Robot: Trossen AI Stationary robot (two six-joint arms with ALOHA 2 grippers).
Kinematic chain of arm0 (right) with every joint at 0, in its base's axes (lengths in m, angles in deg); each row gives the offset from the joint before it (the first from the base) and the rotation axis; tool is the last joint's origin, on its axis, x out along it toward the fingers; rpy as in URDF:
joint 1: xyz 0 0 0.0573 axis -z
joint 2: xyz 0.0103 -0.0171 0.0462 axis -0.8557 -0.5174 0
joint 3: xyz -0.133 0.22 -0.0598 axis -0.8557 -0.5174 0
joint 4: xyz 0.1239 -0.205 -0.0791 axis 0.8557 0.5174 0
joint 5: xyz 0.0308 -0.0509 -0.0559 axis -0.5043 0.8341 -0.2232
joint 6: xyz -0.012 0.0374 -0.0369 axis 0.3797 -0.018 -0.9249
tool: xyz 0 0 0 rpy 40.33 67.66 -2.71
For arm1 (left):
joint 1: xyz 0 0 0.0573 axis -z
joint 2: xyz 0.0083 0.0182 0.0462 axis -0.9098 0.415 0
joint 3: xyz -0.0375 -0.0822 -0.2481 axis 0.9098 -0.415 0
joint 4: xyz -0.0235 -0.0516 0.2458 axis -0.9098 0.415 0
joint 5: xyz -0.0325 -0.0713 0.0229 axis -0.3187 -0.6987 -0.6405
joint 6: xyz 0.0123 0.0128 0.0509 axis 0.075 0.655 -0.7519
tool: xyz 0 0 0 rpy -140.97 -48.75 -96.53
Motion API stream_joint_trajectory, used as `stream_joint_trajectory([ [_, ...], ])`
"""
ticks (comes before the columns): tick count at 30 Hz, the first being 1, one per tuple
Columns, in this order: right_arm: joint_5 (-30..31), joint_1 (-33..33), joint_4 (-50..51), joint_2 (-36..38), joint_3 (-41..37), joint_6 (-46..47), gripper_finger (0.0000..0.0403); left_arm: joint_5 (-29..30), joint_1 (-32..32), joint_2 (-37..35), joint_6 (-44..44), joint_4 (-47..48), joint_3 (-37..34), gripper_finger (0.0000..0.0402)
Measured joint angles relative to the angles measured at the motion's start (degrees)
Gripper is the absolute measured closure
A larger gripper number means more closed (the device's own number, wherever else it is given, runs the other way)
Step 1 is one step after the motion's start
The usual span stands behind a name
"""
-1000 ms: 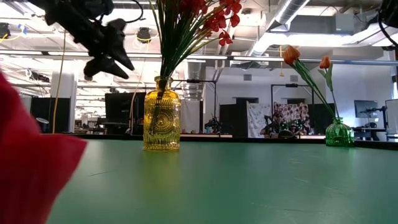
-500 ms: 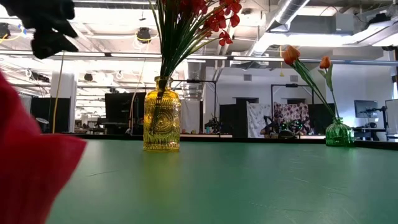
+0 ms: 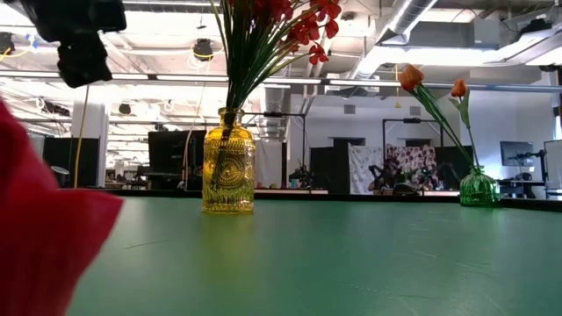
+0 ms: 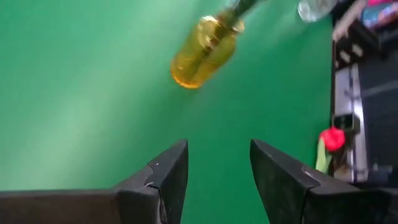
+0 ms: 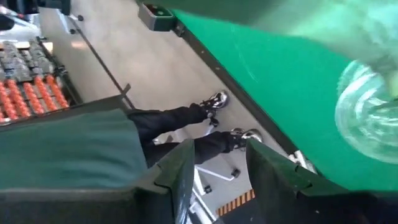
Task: Sort flowers into vase by color
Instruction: Put the red flower into the transparent vase
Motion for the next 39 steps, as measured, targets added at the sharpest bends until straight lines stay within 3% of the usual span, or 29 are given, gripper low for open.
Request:
stream_joint_trajectory([
  [4,0.0,0.0,2.5,0.5,0.0,0.0,0.0232,1.7,7.2,5.5,0.0,-2.5,0.0,0.0242],
  [9,-1.2,0.0,6.2,1.9,0.0,0.0,0.0232,8.1,12.2,10.8,-0.2,-2.5,0.0,0.0242],
  [18,-11.6,-2.9,6.2,7.5,0.0,-1.9,0.0232,8.8,12.8,16.1,2.1,-5.1,0.0,0.0242],
  [25,-18.4,-7.0,17.3,13.2,0.0,2.6,0.0232,8.9,12.8,16.9,10.1,-5.0,0.0,0.0242],
  [34,-15.7,-9.0,24.3,23.4,0.0,-0.8,0.0232,12.3,12.8,16.9,20.6,-4.8,0.0,0.0242],
  [39,-9.3,-9.0,32.4,28.7,0.0,-1.5,0.0232,12.9,12.8,16.9,23.5,-4.7,0.0,0.0242],
])
